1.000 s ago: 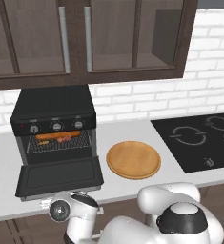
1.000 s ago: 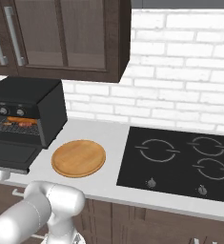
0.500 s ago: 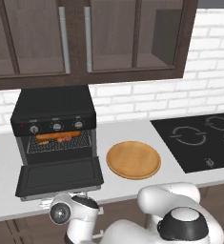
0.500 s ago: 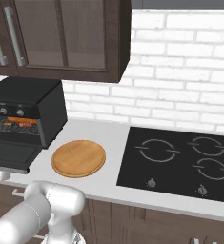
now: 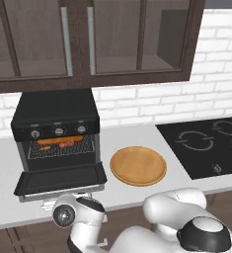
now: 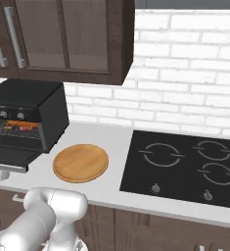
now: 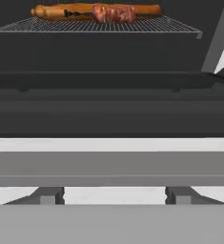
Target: Pick up the kebab skewer and baguette bread, and place them inside the toaster oven. Close the toaster oven door and start by setting the timer.
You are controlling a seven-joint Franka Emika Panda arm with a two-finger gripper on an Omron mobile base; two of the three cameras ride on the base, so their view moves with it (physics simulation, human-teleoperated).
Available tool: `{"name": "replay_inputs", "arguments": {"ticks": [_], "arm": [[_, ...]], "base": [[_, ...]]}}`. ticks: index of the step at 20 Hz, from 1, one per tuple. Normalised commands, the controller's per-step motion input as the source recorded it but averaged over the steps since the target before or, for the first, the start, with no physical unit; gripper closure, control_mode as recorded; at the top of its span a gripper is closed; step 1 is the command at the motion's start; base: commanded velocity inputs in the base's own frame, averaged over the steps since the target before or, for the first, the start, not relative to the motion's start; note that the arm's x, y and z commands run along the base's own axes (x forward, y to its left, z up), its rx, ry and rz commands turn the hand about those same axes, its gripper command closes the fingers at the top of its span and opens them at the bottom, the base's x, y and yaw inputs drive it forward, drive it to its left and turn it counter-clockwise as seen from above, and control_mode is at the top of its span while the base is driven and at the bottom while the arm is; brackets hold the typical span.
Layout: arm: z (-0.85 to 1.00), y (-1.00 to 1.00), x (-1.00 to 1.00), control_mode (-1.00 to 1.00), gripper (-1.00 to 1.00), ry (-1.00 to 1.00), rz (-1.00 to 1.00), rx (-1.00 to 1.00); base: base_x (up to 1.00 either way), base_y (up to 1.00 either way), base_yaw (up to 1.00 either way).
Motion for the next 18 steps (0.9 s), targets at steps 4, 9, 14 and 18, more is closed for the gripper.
{"name": "replay_inputs", "arguments": {"ticks": [4,9,14,18], "arm": [[0.61,-0.03,0.13,-1.0,-1.0,-0.05,0.0,0.0],[0.63,-0.01,0.08,-1.0,-1.0,-0.08,0.0,0.0],[0.59,0.0,0.06,-1.0,-1.0,-0.1,0.0,0.0],[0.55,-0.01,0.05,-1.0,-1.0,-0.09,0.0,0.0]], "base": [[0.0,0.0,0.0],[0.0,0.0,0.0],[0.0,0.0,0.0],[0.0,0.0,0.0]]}}
